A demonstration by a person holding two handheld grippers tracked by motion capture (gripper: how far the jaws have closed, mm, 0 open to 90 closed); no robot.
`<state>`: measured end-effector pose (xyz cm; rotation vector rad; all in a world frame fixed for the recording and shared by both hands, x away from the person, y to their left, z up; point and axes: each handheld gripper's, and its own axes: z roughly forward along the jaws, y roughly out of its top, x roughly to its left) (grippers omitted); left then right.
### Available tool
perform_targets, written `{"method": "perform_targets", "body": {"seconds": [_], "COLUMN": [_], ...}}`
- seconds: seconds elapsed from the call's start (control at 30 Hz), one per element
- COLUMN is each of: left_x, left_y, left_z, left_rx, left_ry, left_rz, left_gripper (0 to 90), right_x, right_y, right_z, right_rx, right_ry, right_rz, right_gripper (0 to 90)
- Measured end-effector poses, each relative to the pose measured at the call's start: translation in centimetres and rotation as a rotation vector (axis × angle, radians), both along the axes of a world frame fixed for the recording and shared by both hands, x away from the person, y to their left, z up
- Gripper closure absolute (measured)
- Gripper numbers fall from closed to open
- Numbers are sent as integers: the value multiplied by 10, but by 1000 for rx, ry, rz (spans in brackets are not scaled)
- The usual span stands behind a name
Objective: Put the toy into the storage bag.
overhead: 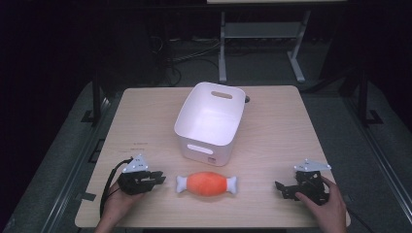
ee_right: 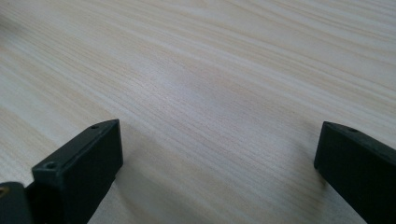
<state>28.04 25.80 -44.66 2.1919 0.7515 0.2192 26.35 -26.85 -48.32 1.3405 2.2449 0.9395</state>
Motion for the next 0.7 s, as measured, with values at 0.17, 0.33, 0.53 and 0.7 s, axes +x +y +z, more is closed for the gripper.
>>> {"method": "perform_targets", "body": {"seconds": [0.17,0.33,0.53,0.7], "left_x": [5,13,25,37], "left_y": [-5,-11,-23,-37], "left_z": [4,11,15,13], "left_rx": [4,14,15,12], "left_ry": [36,32,37,36], "left_rz": [-46,-81,-120,-137], "left_gripper": [896,897,898,898], "right_x": [0,0,0,0], "right_y": [0,0,0,0], "right_z": [0,0,0,0], "right_rx": [0,0,0,0], "right_ry": [0,0,0,0], "right_rz": [0,0,0,0], "right_gripper": [5,5,4,5]}}
